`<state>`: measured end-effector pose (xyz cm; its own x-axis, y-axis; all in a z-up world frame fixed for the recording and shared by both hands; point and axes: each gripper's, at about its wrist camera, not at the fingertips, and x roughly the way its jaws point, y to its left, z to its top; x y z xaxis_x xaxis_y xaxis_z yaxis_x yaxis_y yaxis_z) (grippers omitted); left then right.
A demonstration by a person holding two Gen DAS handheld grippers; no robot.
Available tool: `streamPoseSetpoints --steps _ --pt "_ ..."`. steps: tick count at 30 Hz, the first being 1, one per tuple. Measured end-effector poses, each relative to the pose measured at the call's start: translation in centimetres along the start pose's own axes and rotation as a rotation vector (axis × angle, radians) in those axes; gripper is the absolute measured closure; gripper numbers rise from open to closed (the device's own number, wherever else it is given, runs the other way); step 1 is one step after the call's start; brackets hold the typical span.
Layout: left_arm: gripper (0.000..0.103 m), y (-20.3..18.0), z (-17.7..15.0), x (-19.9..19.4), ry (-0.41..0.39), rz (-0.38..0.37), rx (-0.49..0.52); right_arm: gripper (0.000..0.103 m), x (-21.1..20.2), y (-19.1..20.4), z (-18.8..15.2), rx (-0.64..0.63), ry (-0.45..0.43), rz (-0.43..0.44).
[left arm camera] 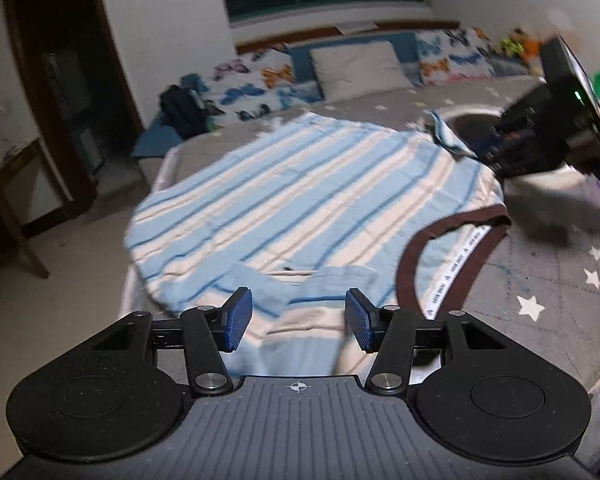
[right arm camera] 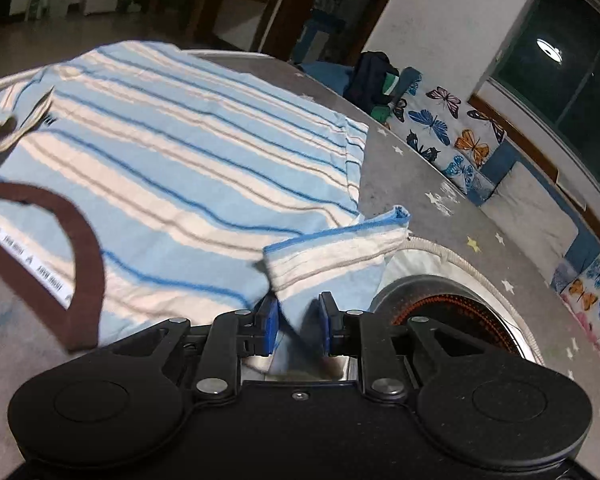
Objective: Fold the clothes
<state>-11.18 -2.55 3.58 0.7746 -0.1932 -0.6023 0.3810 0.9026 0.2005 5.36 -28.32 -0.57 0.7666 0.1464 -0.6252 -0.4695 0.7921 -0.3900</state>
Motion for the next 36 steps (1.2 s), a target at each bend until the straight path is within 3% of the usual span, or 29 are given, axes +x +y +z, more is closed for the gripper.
streamPoseSetpoints --steps 6,10,12,13,16,21,29,36 --pt "0.046 -1.5 -0.3 1.5 0.041 -0.038 0.045 0.095 0.0 -0.9 0.1 0.028 -0.018 -0.038" --pt "0.047 -1.9 -0.9 2.0 0.055 -0.013 0.051 0.099 -0.6 -1.7 -0.1 0.047 -0.03 -0.082" --pt "0.065 -1.5 -1.3 2.4 0.06 -0.012 0.021 0.099 -1.0 -2.1 -0.3 0.053 -0.033 -0.105" --pt "0.081 -1.2 -1.4 2.7 0.069 -0.017 0.0 0.099 -1.2 -2.3 -0.4 0.054 -0.033 -0.119" --pt "0.094 0.1 -1.8 2.8 0.073 -0.021 -0.089 0.1 -1.6 -2.8 -0.6 0.059 -0.036 -0.15" --pt "0.097 1.3 -2.0 1.0 0.002 0.017 -0.161 0.1 -3.1 -3.9 -1.5 0.089 -0.047 -0.2" --pt "0.098 5.9 -3.4 -3.5 -0.124 0.046 -0.408 0.1 -5.6 -4.0 -4.1 0.076 -0.032 -0.321" --pt "0.098 8.4 -6.4 -5.0 -0.113 0.058 -0.542 0.1 -10.0 -2.3 -9.5 0.08 0.009 -0.422"
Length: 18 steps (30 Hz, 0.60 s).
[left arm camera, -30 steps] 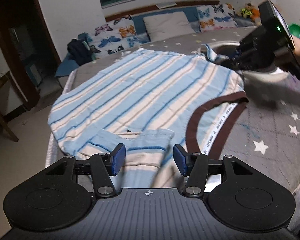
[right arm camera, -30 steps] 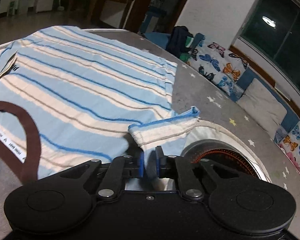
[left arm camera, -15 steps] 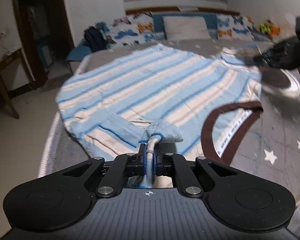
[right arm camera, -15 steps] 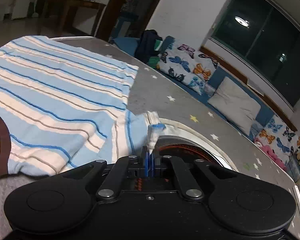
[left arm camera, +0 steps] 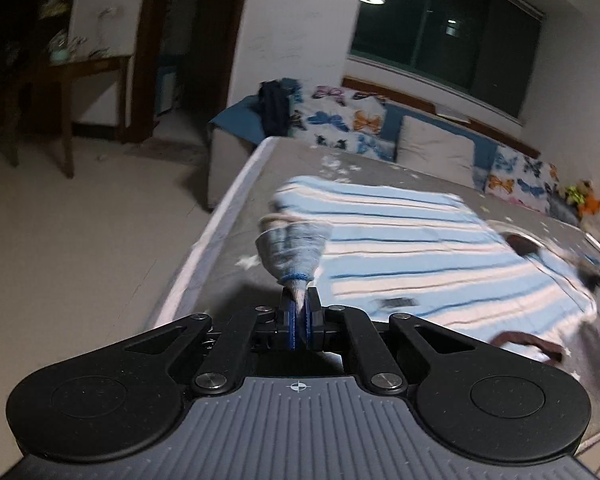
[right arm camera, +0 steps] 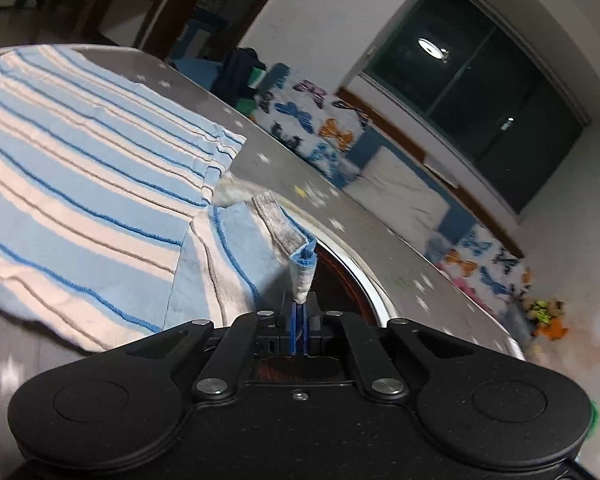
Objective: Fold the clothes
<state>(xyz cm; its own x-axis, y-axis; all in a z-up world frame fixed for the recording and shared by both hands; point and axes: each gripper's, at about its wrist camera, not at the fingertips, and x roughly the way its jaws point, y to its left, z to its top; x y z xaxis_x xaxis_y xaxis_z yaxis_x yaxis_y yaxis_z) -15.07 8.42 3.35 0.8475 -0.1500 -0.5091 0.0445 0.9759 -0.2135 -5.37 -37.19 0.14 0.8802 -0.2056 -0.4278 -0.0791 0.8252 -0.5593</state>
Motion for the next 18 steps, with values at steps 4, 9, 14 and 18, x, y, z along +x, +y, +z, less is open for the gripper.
streamPoseSetpoints --steps 4,9,14,18 --pt "0.098 0.5 -0.7 0.6 0.039 -0.009 -0.015 0.1 -2.6 -0.1 -3.1 0.055 0.037 -0.015" --pt "0.097 0.2 -1.5 1.9 0.104 0.006 0.023 0.096 -4.2 -0.9 -6.2 0.193 0.105 0.008" --pt "0.084 1.0 -1.2 1.7 0.113 0.037 0.042 0.081 -4.5 -2.8 -6.5 0.288 0.113 0.006" --pt "0.081 2.0 -1.2 0.6 0.107 0.086 0.049 0.073 -4.4 -4.3 -6.2 0.362 0.094 0.006"
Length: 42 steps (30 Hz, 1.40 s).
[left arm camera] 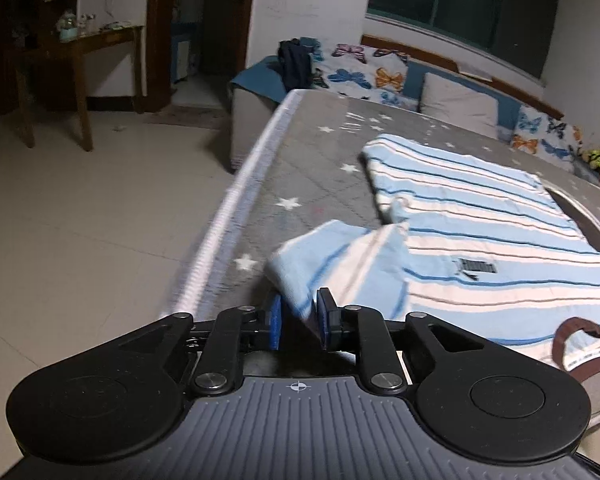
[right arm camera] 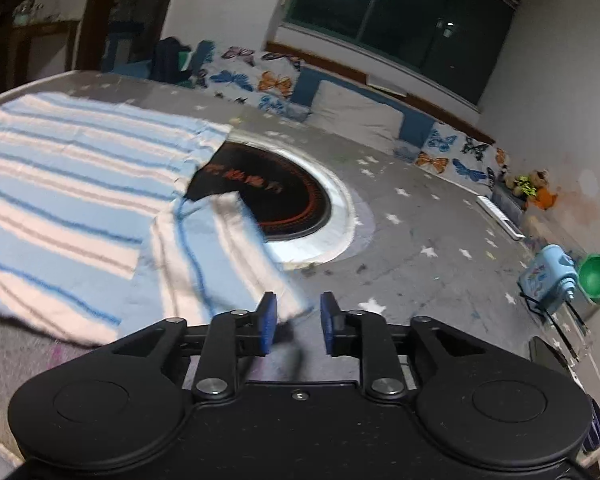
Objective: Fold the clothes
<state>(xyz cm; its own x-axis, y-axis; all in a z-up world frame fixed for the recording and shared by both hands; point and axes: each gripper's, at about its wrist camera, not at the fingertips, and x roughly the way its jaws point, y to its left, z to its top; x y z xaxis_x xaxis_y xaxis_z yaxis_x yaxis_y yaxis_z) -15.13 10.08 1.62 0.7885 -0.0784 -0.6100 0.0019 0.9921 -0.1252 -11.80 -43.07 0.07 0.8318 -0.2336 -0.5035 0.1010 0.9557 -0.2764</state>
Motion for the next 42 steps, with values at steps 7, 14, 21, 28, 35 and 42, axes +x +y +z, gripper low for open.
streamPoseSetpoints --steps 7,14,21,28,35,42 --pt "0.078 2.3 -0.2 -3.8 -0.022 0.095 -0.001 0.062 0.5 -1.1 -1.1 0.177 0.012 0.083" --pt "0.072 2.4 -0.7 -5.5 -0.051 0.108 -0.015 0.059 0.9 -1.6 -2.5 0.32 0.027 0.084" --pt "0.066 0.6 -2.0 -4.0 -0.04 0.06 -0.051 0.089 0.1 -1.6 -3.1 0.423 -0.03 0.203" --pt "0.061 0.2 -2.7 -3.2 -0.044 0.05 -0.108 0.091 -2.6 1.9 -0.1 0.29 -0.116 0.301" --pt "0.056 -0.3 -3.0 -3.6 -0.06 0.061 -0.11 0.091 -2.7 6.6 1.3 0.204 -0.118 0.447" --pt "0.051 -0.3 -2.6 -3.6 -0.074 0.083 -0.092 0.089 -3.6 3.8 -0.4 0.254 -0.087 0.31"
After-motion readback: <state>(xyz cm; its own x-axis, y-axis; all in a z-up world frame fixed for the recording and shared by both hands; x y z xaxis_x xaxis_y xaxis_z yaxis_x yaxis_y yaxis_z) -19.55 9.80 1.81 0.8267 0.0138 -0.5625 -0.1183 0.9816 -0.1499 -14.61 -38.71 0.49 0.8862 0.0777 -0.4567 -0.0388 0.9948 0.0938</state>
